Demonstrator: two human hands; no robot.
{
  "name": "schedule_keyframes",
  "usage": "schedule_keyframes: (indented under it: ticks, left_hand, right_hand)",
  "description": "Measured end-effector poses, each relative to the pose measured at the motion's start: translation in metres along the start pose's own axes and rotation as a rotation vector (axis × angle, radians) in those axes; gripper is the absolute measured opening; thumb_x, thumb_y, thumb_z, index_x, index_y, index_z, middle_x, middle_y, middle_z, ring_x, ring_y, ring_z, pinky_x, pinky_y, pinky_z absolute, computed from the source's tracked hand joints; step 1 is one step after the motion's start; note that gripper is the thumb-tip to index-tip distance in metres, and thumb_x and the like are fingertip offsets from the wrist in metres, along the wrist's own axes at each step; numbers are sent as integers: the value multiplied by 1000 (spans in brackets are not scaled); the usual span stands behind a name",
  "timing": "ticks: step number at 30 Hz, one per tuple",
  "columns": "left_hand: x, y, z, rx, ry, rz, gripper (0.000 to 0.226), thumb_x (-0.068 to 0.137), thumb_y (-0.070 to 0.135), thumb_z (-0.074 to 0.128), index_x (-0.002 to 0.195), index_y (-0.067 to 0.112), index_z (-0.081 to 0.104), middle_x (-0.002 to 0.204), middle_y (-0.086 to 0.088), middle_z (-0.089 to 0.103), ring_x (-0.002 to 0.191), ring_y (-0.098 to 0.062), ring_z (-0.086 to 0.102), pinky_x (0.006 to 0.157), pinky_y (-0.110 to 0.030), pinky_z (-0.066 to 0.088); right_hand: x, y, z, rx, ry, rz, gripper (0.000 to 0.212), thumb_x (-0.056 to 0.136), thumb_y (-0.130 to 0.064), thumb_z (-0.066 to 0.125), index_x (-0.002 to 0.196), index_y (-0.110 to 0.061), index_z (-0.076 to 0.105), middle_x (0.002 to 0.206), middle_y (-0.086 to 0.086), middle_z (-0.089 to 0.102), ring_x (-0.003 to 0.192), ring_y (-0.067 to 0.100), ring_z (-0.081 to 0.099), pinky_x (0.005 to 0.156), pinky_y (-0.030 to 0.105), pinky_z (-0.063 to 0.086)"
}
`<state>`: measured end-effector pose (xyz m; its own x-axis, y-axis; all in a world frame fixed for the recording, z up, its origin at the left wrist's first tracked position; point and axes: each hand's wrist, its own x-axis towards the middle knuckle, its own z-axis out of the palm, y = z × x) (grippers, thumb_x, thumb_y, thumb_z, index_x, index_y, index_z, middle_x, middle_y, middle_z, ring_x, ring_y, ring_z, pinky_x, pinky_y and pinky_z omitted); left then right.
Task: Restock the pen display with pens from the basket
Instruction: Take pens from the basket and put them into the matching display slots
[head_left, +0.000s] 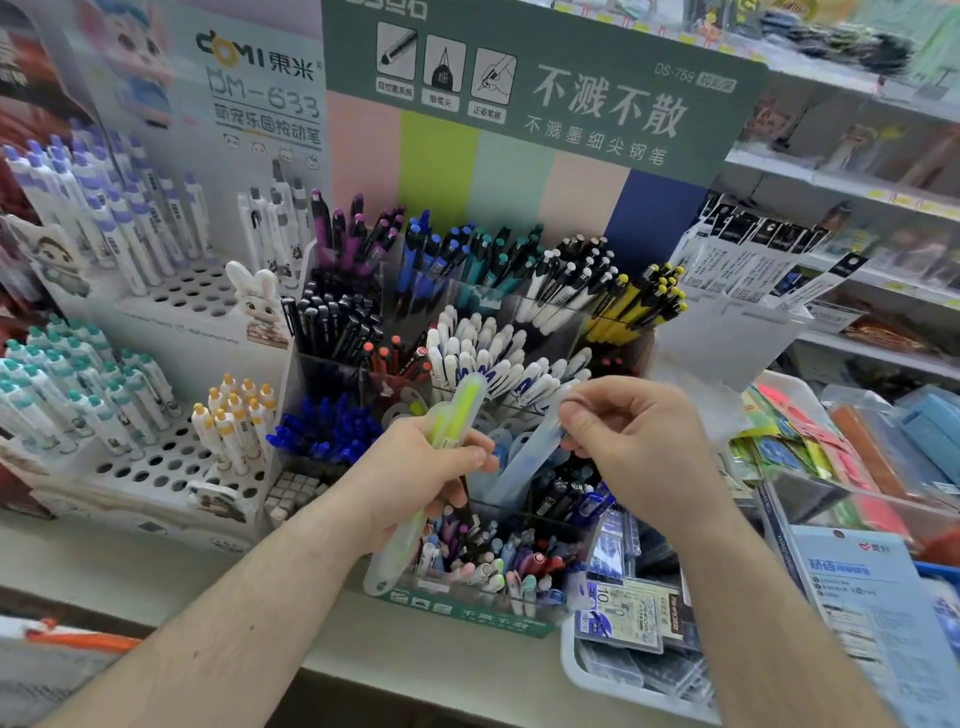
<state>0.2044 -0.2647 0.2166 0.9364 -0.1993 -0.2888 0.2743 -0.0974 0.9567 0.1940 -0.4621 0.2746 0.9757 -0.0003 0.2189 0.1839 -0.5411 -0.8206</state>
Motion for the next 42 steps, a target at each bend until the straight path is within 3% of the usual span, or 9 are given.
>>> schedule_keyframes:
  ticks: [4, 8, 10, 16, 20, 24, 27, 32, 42]
  left_hand:
    - [1, 0, 1, -35, 6, -4, 10, 95, 12, 61, 100, 10, 69, 89, -3, 76, 55, -13, 53, 48, -26, 42]
    - [-1, 1, 1, -52, -11, -16, 9, 96, 12, 60, 102, 11, 68, 92, -2, 76, 59, -15, 60, 52, -28, 43]
    - [-1, 1, 1, -61, -11, -19, 10, 96, 12, 60, 102, 11, 67, 93, -1, 76, 62, -15, 63, 52, -27, 43]
    - [-1, 3, 1, -60, -16, -17, 11, 96, 12, 59, 104, 8, 66, 91, -4, 76, 59, -15, 59, 50, -27, 42]
    - [-1, 6, 1, -61, -24, -27, 11, 96, 13, 59, 103, 8, 66, 92, -3, 76, 61, -17, 61, 56, -30, 43]
    - [-2, 5, 6, -5, -91, -43, 12, 95, 6, 58, 103, 8, 66, 97, 1, 76, 69, -19, 68, 61, -36, 42]
    - [-4, 6, 16, 72, -176, -50, 26, 90, -2, 53, 104, 12, 69, 106, 6, 73, 82, -16, 73, 59, -33, 40]
    - [-2, 9, 26, 97, -173, -42, 33, 86, -6, 50, 97, 17, 72, 113, 5, 70, 90, -12, 73, 55, -31, 37]
    - [-1, 11, 24, 132, -106, -48, 27, 88, -3, 49, 95, 13, 69, 108, 7, 71, 88, -10, 72, 53, -26, 42]
  right_hand:
    - [4, -1, -2, -133, -7, -28, 14, 89, -15, 73, 78, -23, 74, 73, -2, 72, 71, 18, 67, 69, 34, 56]
    - [5, -5, -14, -267, 53, -94, 13, 88, -14, 74, 80, -24, 75, 69, -12, 66, 66, 9, 61, 60, 13, 47]
    - [3, -5, -14, -306, 59, -115, 7, 87, -14, 75, 83, -20, 76, 71, -15, 65, 63, 6, 59, 59, 10, 45]
    - [6, -4, -3, -319, 45, -126, 14, 88, -18, 75, 76, -24, 71, 69, -12, 61, 60, 4, 53, 56, 14, 42]
    - [4, -7, -8, -394, 55, -174, 8, 87, -18, 75, 79, -18, 75, 73, -7, 65, 66, 8, 58, 62, 28, 51]
    - [0, -6, -11, -402, 71, -210, 8, 86, -16, 76, 77, -15, 75, 72, -4, 66, 63, 9, 58, 59, 27, 49]
    - [-1, -7, -16, -393, 83, -222, 5, 85, -13, 76, 82, -17, 76, 72, -9, 65, 63, 6, 58, 57, 17, 46]
    - [0, -5, -32, -426, 61, -204, 7, 85, -11, 75, 87, -16, 78, 76, -12, 65, 81, 1, 58, 64, 7, 42]
    - [1, 1, -51, -347, -70, -190, 20, 84, -7, 76, 80, -26, 75, 73, -9, 67, 69, 13, 64, 65, 24, 49]
